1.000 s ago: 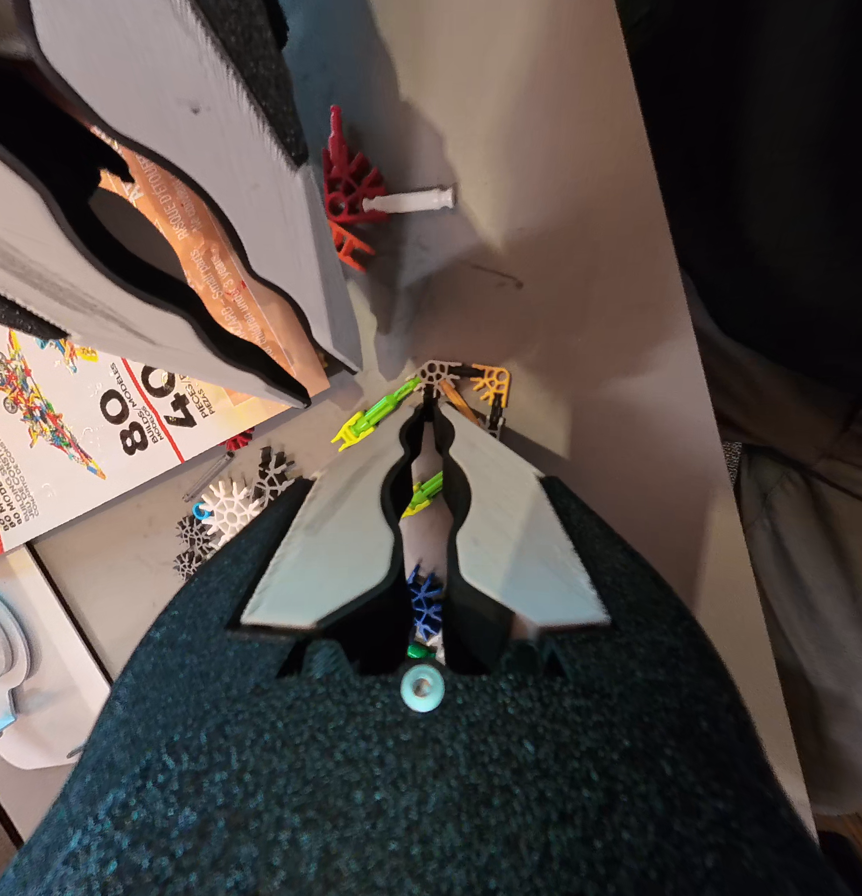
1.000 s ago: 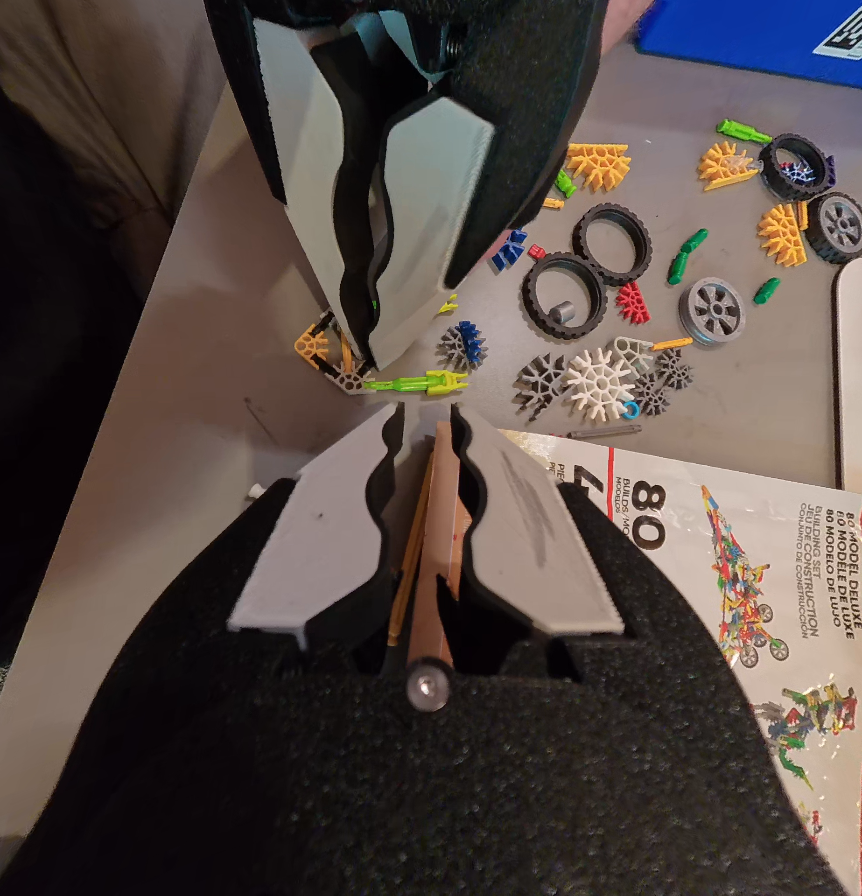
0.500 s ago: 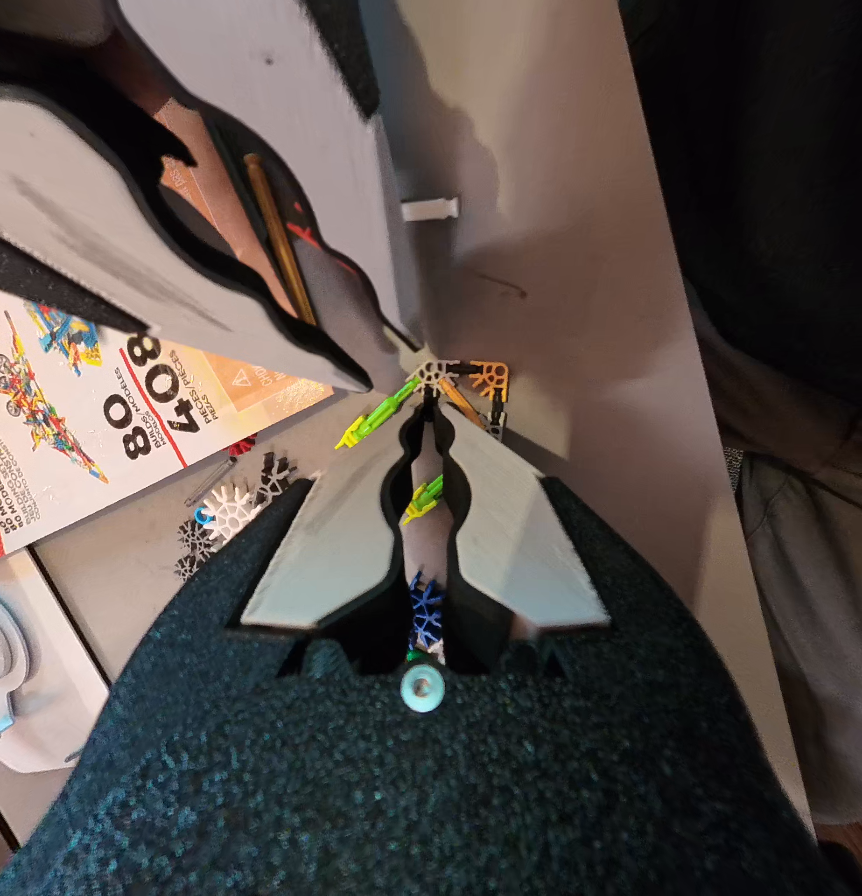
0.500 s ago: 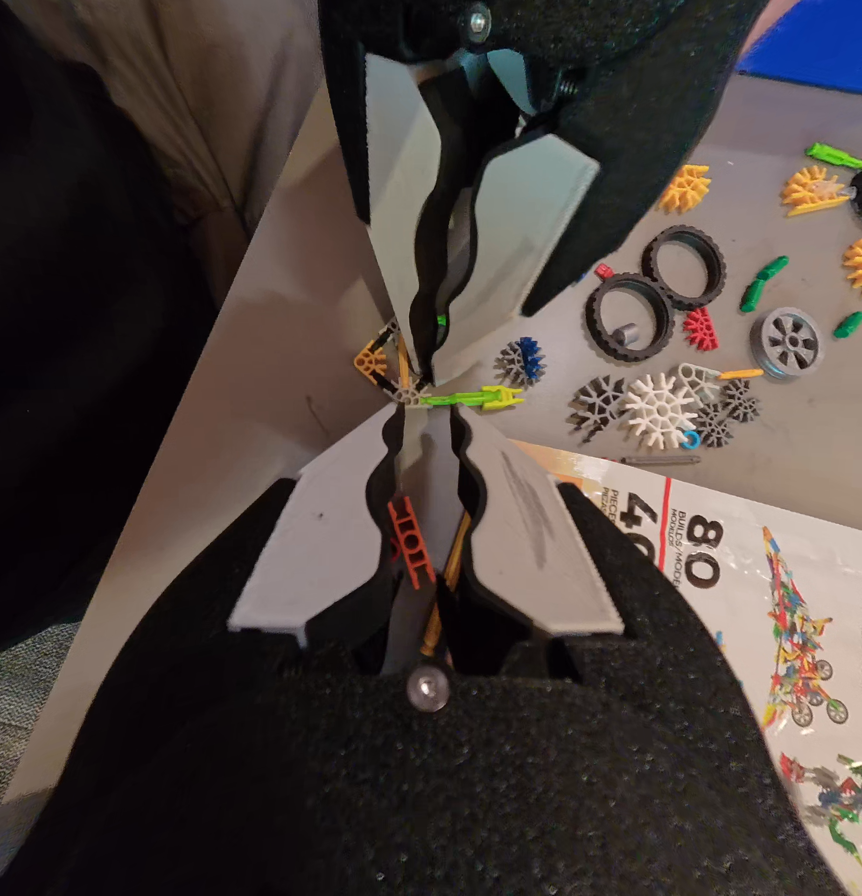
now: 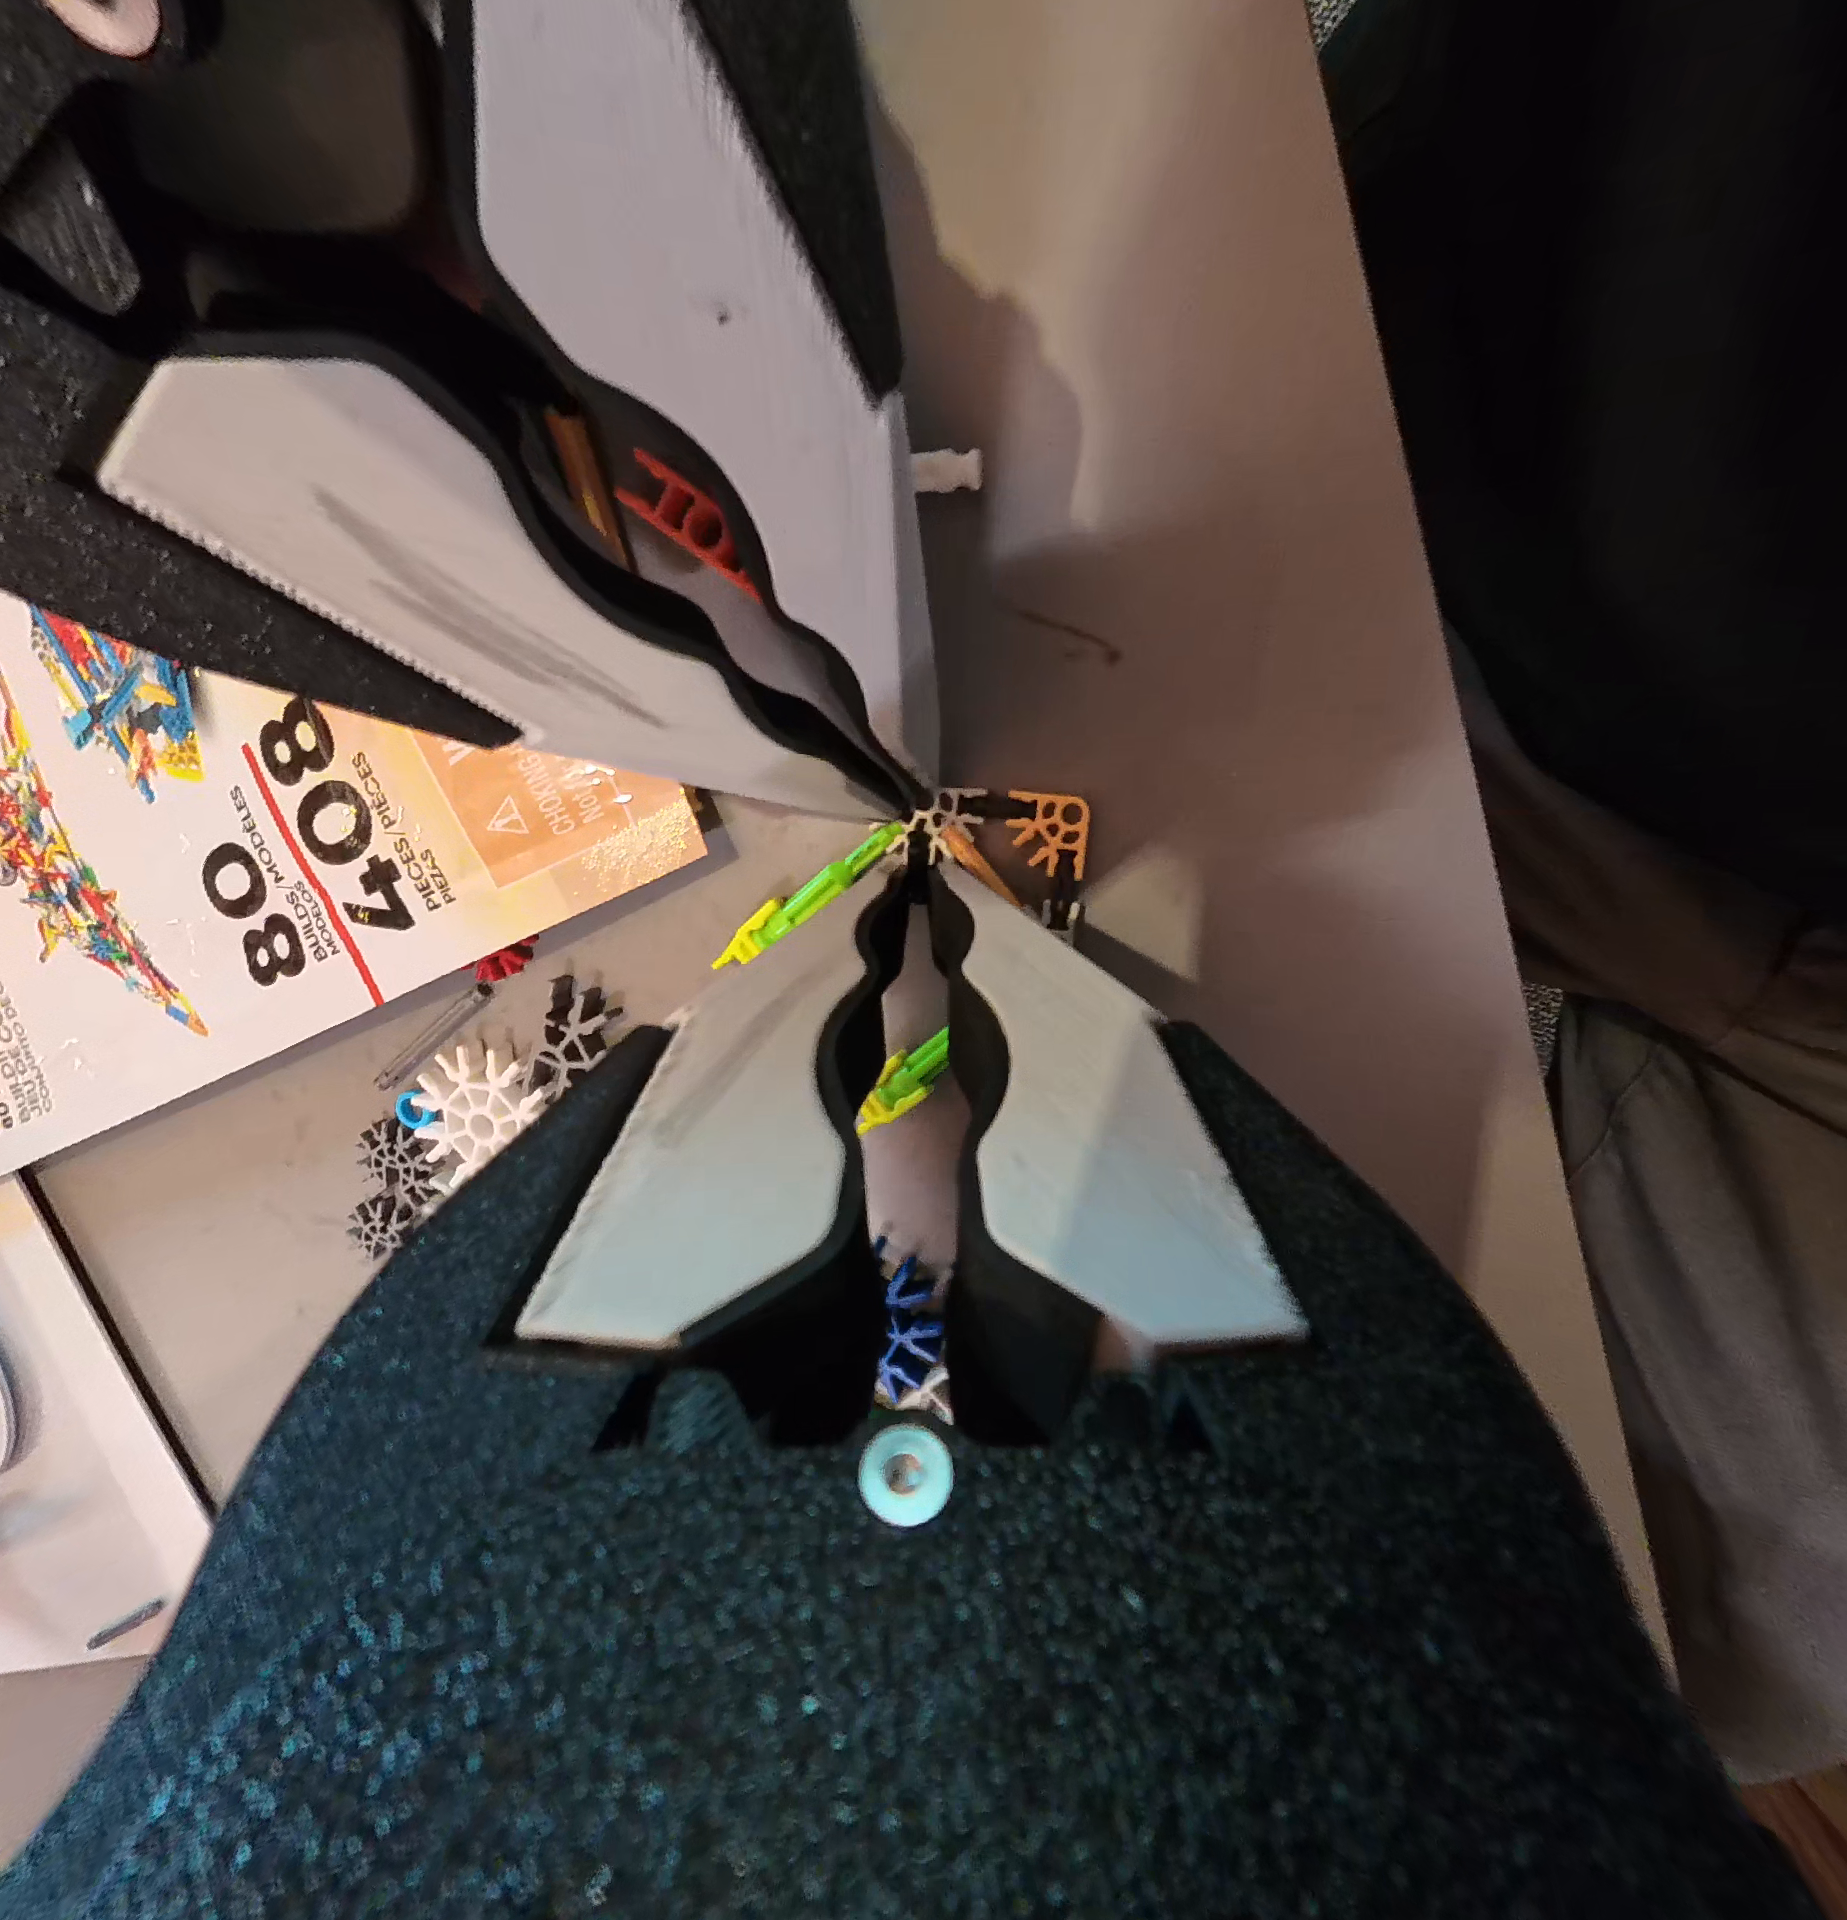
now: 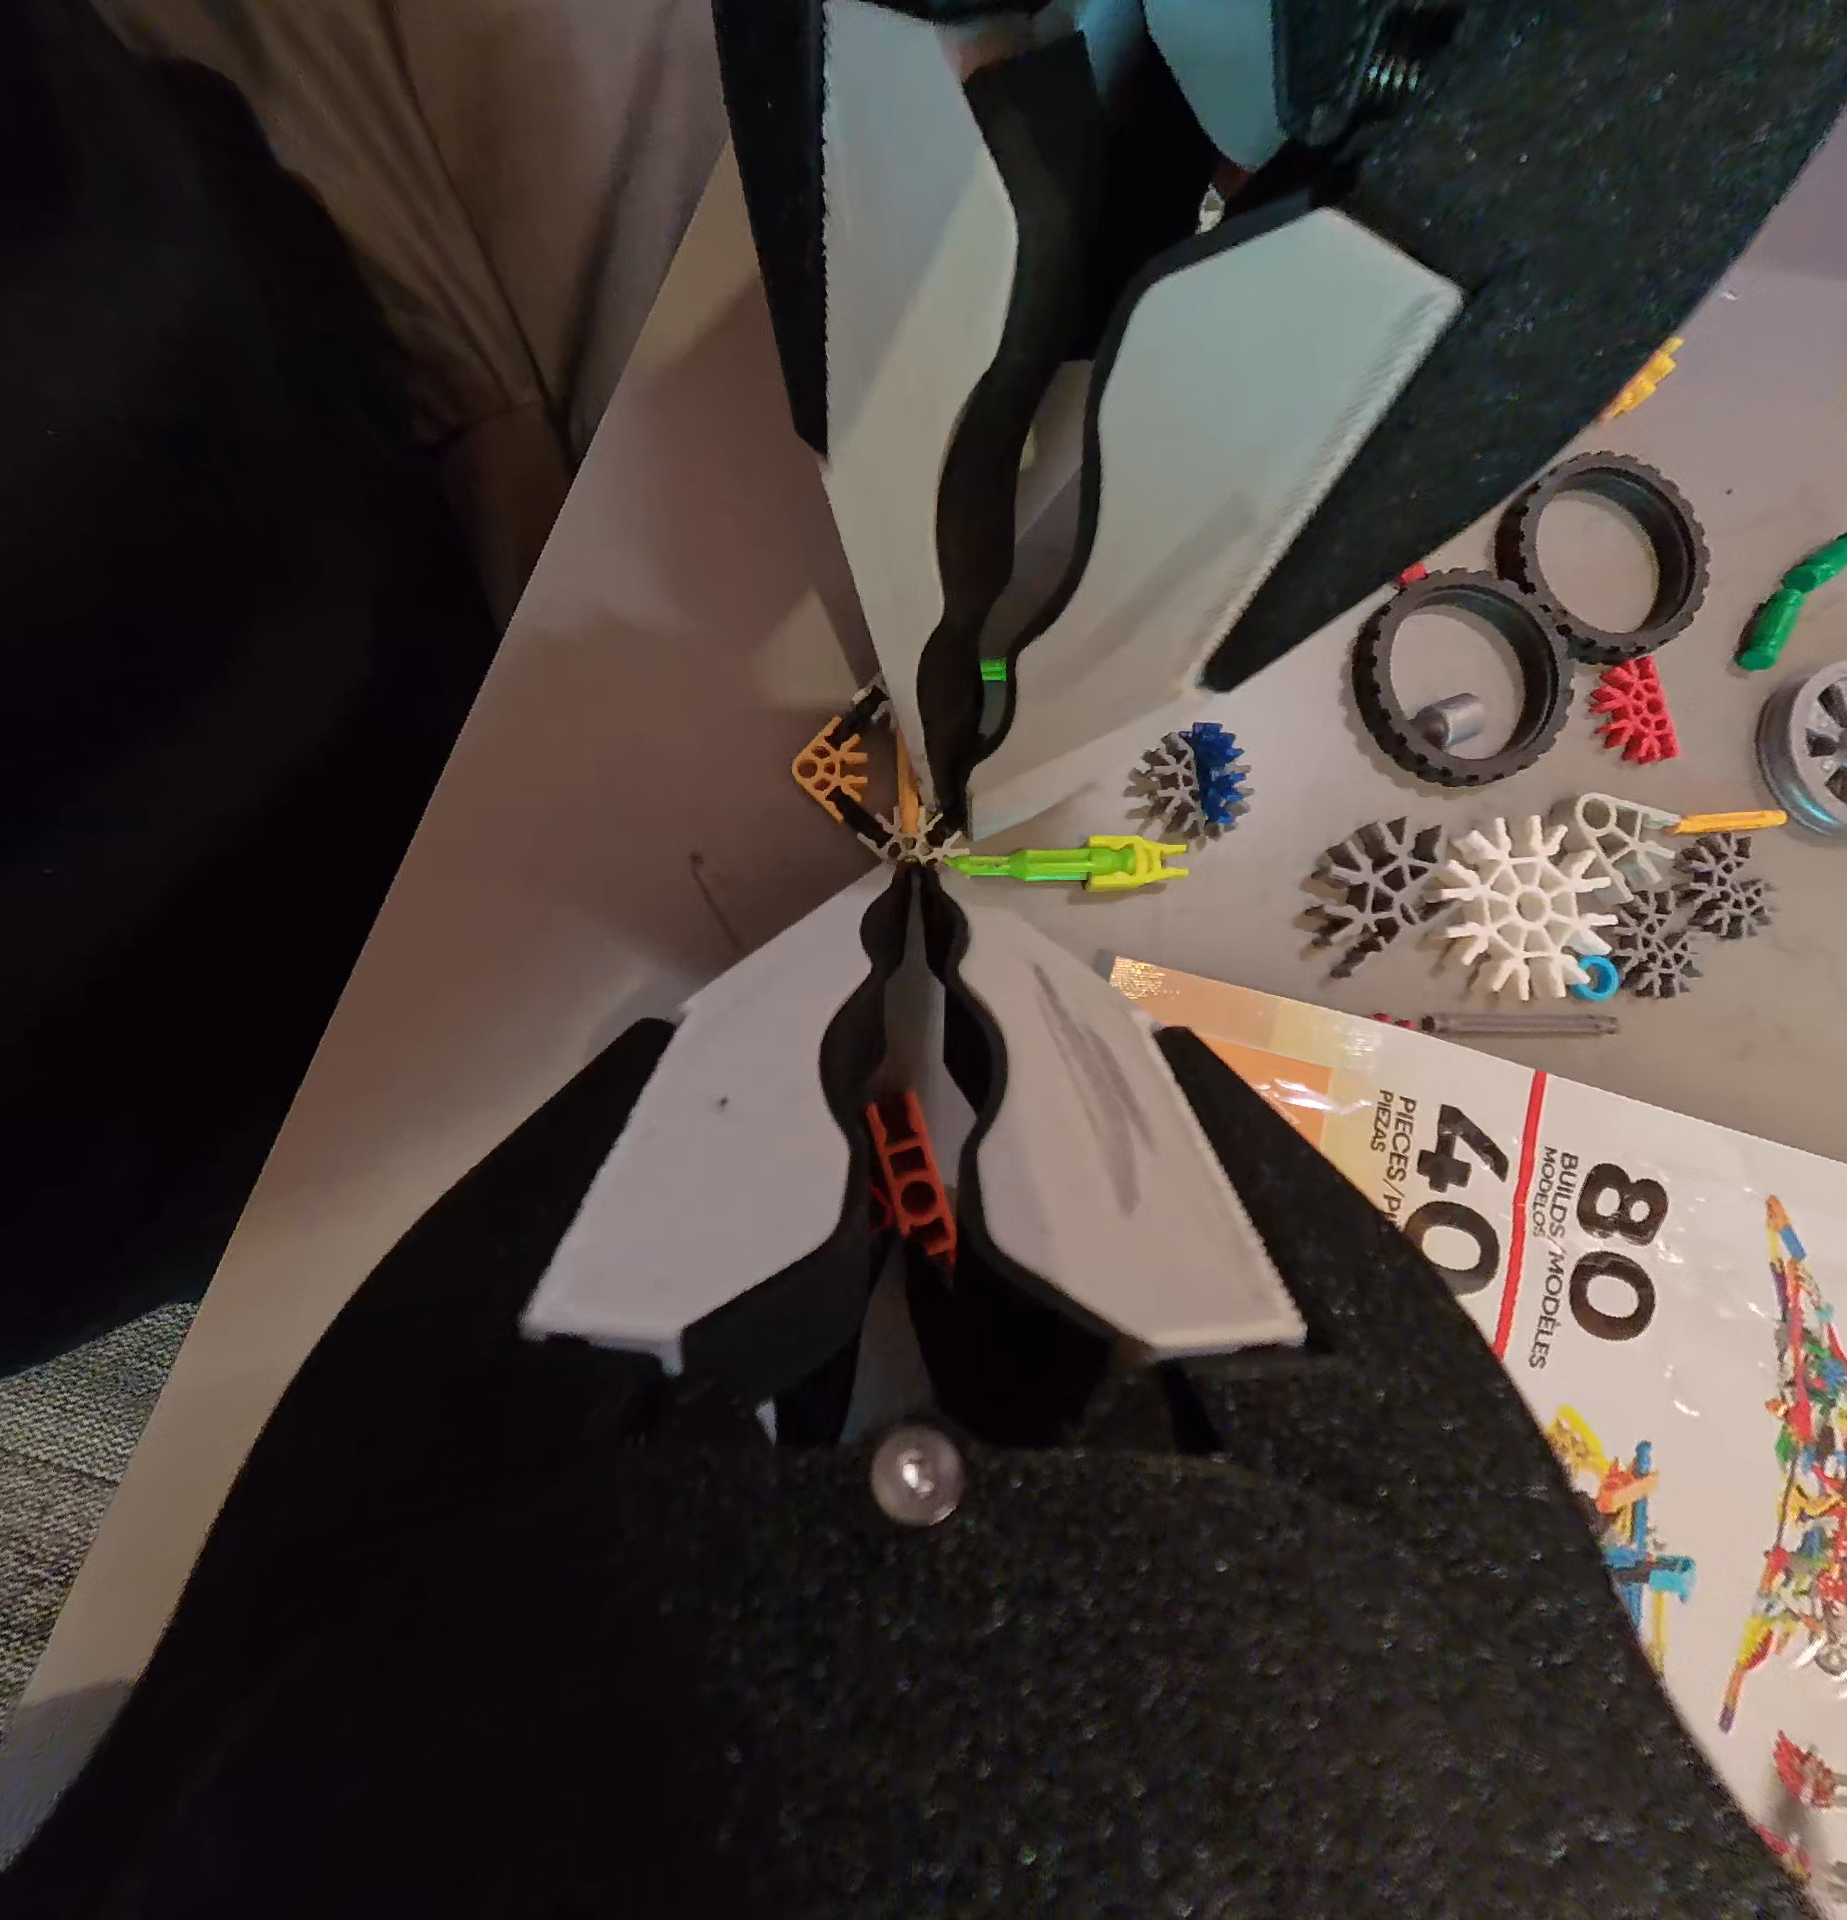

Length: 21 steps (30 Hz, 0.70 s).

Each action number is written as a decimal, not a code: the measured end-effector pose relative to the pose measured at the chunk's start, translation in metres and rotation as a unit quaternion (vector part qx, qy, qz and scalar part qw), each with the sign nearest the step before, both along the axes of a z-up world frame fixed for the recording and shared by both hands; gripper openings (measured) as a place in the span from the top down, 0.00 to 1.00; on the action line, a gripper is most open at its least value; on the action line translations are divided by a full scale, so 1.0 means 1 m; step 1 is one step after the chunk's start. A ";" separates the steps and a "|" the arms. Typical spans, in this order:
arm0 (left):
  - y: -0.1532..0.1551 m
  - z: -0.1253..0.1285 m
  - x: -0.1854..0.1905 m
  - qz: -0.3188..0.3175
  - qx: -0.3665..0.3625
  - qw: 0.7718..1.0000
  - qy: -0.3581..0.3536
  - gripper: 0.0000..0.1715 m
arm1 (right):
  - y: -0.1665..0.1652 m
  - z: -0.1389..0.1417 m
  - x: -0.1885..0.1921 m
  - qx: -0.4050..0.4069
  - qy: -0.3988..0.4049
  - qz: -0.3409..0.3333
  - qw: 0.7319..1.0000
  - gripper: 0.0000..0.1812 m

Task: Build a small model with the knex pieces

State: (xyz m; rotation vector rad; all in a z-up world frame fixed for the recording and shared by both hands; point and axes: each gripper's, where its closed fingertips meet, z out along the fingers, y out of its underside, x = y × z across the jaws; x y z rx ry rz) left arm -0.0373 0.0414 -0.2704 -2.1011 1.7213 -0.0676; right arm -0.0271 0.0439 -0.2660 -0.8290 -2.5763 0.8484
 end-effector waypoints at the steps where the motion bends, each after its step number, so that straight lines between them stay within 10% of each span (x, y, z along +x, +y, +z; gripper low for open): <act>1: 0.000 0.000 0.000 0.000 0.001 1.000 0.001 0.99 | 0.000 0.000 0.000 -0.001 -0.001 -0.001 1.000 1.00; 21: 0.002 -0.001 -0.003 0.004 0.007 1.000 0.016 0.99 | -0.003 0.002 -0.007 0.003 0.021 -0.002 1.000 0.97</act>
